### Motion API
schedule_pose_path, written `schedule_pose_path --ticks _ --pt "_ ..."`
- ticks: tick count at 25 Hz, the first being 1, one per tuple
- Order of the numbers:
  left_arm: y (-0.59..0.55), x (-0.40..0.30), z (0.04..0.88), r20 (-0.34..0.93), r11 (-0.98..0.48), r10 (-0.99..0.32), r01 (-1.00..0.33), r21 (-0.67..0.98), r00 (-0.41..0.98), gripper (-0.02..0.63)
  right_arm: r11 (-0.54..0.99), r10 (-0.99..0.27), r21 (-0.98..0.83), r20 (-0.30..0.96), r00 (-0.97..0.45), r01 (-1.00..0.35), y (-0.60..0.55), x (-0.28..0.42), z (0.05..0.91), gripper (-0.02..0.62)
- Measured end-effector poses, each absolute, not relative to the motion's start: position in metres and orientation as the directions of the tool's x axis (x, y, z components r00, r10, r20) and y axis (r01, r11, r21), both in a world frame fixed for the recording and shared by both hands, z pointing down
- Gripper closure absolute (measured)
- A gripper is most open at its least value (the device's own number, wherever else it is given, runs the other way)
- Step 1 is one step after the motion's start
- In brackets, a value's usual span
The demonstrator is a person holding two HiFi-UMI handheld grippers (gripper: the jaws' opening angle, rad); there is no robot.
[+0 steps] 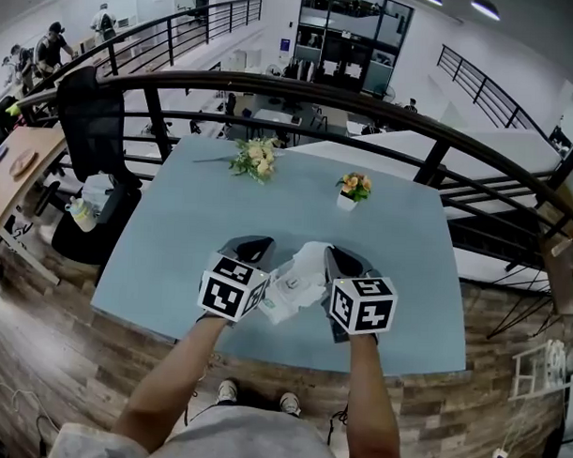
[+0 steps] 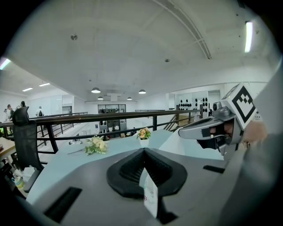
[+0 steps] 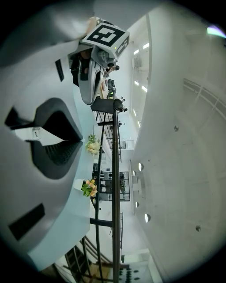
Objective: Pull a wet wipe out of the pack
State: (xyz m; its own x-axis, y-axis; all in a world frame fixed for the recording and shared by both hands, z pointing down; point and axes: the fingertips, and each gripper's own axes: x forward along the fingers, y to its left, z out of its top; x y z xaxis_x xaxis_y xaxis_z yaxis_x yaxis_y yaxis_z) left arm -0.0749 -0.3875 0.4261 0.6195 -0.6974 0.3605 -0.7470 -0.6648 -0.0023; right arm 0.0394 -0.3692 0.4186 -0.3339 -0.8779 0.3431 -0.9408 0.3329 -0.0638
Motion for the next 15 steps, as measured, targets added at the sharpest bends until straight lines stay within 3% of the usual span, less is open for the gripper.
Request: schedule_pose_path --ticks 15 --pt "-0.398 -0.089 0.405 0.326 -0.640 -0.730 -0.768 -0.020 0.600 0.611 0.311 -0.920 -0.025 0.244 -0.308 -0.950 -0.370 0.048 0.376 0.589"
